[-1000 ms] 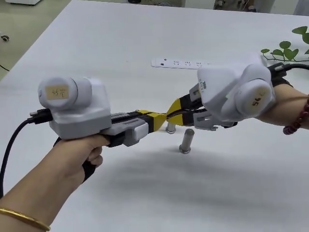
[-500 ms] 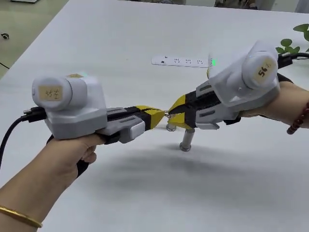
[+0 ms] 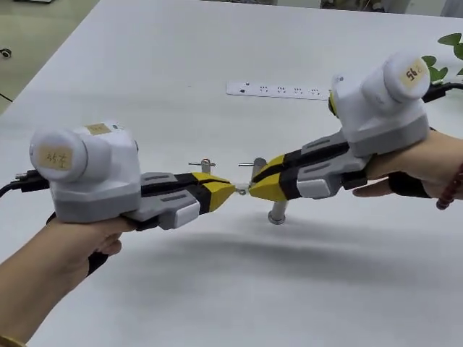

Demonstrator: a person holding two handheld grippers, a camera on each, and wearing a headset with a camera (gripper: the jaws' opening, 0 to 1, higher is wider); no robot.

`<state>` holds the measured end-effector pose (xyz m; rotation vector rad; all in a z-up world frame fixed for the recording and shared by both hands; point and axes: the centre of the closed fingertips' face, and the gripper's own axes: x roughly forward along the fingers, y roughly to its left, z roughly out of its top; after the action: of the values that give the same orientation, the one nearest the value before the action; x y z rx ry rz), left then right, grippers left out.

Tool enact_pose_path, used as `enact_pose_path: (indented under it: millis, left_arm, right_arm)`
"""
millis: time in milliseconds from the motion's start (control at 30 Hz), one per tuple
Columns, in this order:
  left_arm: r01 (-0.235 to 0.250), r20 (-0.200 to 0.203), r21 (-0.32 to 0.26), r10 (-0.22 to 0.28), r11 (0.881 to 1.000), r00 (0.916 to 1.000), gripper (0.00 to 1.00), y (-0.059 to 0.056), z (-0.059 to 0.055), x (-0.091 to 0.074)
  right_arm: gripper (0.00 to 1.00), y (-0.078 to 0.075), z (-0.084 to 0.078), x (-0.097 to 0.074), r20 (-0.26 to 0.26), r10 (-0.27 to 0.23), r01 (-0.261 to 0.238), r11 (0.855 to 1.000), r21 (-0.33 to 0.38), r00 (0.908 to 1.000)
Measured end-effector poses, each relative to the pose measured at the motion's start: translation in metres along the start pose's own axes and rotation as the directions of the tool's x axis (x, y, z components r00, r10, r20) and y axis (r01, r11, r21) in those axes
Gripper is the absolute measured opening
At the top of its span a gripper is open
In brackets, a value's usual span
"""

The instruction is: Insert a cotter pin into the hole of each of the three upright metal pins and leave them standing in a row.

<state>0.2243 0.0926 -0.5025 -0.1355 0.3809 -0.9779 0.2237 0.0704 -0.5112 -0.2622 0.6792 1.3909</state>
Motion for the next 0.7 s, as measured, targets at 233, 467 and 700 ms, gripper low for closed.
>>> enact_pose_path:
  millis: [233, 467, 700]
  left_arm:
    - [0.077, 0.005, 0.025, -0.077, 0.997, 0.9970, 0.00, -0.014, -0.003, -0.006]
    - [0.137, 0.019, 0.023, -0.138, 0.990, 0.9903, 0.00, -0.026, -0.004, -0.009]
    - [0.185, 0.026, 0.030, -0.186, 0.982, 0.9823, 0.00, -0.037, -0.004, -0.010]
  right_arm:
    - [0.08, 0.015, -0.013, 0.000, 0.016, 0.051, -0.051, 0.998, 0.035, 0.9986]
    - [0.09, 0.032, -0.017, -0.001, 0.038, 0.117, -0.118, 0.992, 0.047, 0.9924]
    - [0.08, 0.043, -0.017, 0.002, 0.041, 0.153, -0.155, 0.988, 0.028, 0.9873]
